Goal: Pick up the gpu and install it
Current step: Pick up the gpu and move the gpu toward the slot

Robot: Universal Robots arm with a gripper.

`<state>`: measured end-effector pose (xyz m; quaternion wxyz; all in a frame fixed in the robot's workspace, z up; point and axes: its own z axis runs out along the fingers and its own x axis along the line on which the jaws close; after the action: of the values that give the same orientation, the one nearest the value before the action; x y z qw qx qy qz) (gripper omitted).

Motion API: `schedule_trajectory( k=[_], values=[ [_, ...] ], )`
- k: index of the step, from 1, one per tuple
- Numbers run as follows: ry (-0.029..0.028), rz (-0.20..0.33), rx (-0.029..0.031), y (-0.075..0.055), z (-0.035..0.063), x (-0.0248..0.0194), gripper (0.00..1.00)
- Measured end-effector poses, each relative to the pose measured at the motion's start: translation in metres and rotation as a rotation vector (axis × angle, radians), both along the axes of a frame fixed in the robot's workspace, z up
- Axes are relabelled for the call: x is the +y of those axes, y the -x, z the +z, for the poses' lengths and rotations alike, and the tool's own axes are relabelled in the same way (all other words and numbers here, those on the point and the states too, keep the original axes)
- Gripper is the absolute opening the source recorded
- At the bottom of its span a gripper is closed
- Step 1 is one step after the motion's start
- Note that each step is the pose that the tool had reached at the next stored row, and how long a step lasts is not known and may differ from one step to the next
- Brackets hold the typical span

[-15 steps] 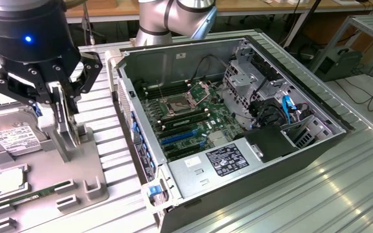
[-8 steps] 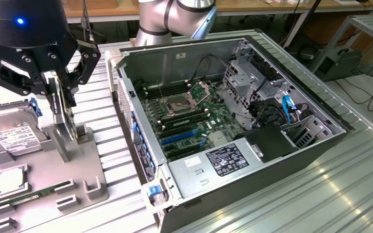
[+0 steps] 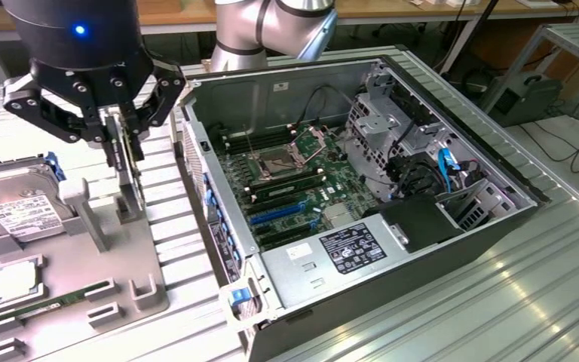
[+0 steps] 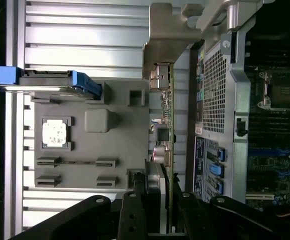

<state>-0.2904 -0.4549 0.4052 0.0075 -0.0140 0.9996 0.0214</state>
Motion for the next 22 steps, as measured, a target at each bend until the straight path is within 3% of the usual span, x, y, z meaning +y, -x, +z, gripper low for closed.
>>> schedule_trajectory(
  k=[4, 7, 15, 22],
  values=[
    [0.0001, -0.005, -0.0001, -0.015, -0.0001, 0.0000, 0.28],
    [0.0001, -0.007, -0.0001, -0.047, -0.0005, 0.0001, 0.28],
    [0.0001, -0.009, 0.0000, -0.090, -0.0016, 0.0004, 0.28],
    [0.0002, -0.012, 0.0000, -0.119, -0.0019, 0.0004, 0.28]
  ],
)
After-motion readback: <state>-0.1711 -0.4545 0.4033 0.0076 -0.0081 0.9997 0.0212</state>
